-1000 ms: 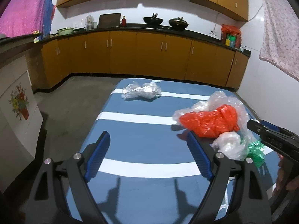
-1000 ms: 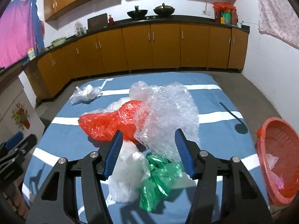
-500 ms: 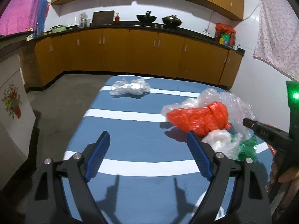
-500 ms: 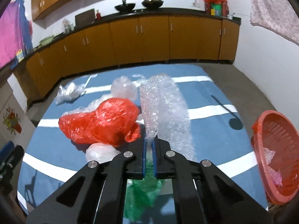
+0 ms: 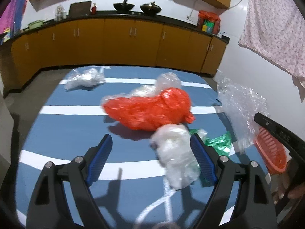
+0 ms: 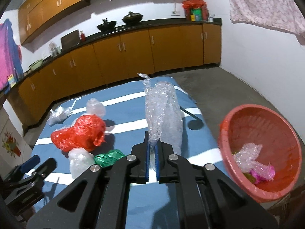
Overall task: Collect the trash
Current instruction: 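Grasp the white bag with the left tool while the right tool grasps clear bubble wrap, then carry the white bag and bubble wrap to the orange basket and release both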
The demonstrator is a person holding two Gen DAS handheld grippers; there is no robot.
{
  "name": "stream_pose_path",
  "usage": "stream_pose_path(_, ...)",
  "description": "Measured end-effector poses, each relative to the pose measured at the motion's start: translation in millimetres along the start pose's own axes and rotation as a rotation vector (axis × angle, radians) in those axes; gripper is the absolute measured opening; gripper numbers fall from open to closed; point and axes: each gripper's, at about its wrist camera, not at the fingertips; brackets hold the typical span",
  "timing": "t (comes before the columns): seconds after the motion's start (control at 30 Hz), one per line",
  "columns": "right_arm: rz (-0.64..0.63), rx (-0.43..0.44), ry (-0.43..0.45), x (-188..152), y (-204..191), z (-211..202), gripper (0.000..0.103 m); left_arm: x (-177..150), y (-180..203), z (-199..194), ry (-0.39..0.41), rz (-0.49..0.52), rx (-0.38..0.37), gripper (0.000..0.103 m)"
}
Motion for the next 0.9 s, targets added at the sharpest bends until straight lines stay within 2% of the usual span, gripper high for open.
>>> stream_pose_path(0.17, 0.021, -0.012, 0.001, -2.1, 14.1, -4.9, 0.005, -1.7, 16.7, 26.2, -0.057, 0.013, -0.009, 0.079)
stream_pose_path(0.33, 0.033, -0.013, 0.001, -3.6, 21.4, -6.4, 0.005, -9.3, 20.2, 49.6, -0.131, 0.003, -0.001, 0.068)
stream_pose_path(0.47, 0.036, -0.005, -0.005, -6.6, 21.9, -4.5, 0.005, -13.7, 19.5, 59.5, -0.164, -0.007, -0.002, 0.062)
stream_pose_path(0.53, 0.035, -0.002, -0.007, -8.1, 22.5, -5.8, 0.005, -14.3, 18.7, 62.9, -0.178, -0.014, -0.012, 0.056)
stream_pose_path(0.7, 0.034, -0.001, -0.007, -10.0, 23.0, -7.5, 0.005, -13.6, 17.7, 62.7, -0.179, -0.017, -0.032, 0.041)
stream_pose_path(0.9, 0.035, 0.004, 0.005, -9.0, 22.5, -14.9, 0.005, -13.7, 14.2, 43.2, -0.140, -0.012, -0.042, 0.036)
Point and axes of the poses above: each gripper's, at about its wrist camera, not at the fingertips, and z roughly the way its jaws point, y to its right, x to its top, and after that the axes turned 5 degrees about y, right-handed
